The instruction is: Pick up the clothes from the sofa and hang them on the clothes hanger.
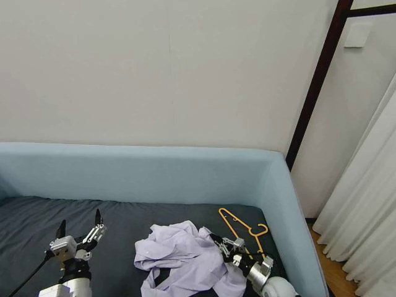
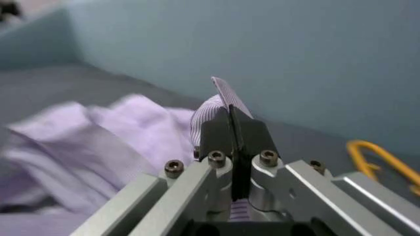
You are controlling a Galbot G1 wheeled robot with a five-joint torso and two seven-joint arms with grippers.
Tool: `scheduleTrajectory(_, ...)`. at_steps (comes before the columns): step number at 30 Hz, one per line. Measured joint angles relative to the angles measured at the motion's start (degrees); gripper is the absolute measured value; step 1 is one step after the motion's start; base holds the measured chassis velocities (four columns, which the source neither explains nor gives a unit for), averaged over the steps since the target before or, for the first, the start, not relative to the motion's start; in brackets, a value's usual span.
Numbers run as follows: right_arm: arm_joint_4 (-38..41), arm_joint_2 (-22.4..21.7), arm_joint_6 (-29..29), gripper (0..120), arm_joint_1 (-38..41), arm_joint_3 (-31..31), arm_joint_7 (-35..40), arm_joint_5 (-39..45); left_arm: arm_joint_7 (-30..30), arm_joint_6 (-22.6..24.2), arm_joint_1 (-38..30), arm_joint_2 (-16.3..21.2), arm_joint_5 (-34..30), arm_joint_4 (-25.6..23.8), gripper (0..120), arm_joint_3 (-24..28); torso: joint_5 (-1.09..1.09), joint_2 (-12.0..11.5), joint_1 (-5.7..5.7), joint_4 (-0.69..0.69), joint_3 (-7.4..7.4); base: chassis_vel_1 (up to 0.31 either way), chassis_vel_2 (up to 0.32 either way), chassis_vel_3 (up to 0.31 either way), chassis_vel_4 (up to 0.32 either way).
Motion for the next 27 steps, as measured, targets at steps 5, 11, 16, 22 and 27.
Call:
scheduleTrajectory(5, 4.97, -1.89, -6.57, 15, -2.7, 0.63, 21.76, -19.26, -0.11, -0.3, 0.2, 0.75, -0.81, 0.15, 100, -0.61, 0.0, 0.0, 0.0, -0.02, 0.0, 0.0, 0.0, 0.0, 0.0)
scheduleTrajectory(11, 16.56, -5.84, -18.4, 38, -7.2, -0.47, 40.55, -26.33, -0.16, -0.37, -0.46, 0.71, -0.91, 0.87, 100, -0.13, 0.0, 0.0, 0.0, -0.04, 0.0, 0.0, 0.0, 0.0, 0.0)
scheduleTrajectory(16, 24.42, -6.21, -27.02, 54, -7.84, -3.31, 48.11, -21.61, -0.16, -0.37, -1.04, 0.47, -0.41, 1.3, 100, 0.52, -0.01, 0.0, 0.0, -0.03, 0.0, 0.0, 0.0, 0.0, 0.0)
scheduleTrajectory(22, 30.02, -4.03, -39.08, 75, -4.23, -7.94, 56.34, -11.79, -0.16, -0.31, -1.18, 0.99, -0.43, 1.51, 100, 0.25, 0.0, 0.0, 0.0, -0.01, 0.0, 0.0, 0.0, 0.0, 0.0)
scheduleTrajectory(27, 25.8, -0.56, -45.86, 96, 2.59, -11.84, 62.85, -9.88, -0.17, -0.27, -1.14, 1.14, -0.56, 1.78, 100, -0.24, -0.01, 0.0, 0.0, 0.0, 0.01, 0.0, 0.0, 0.0, 0.0)
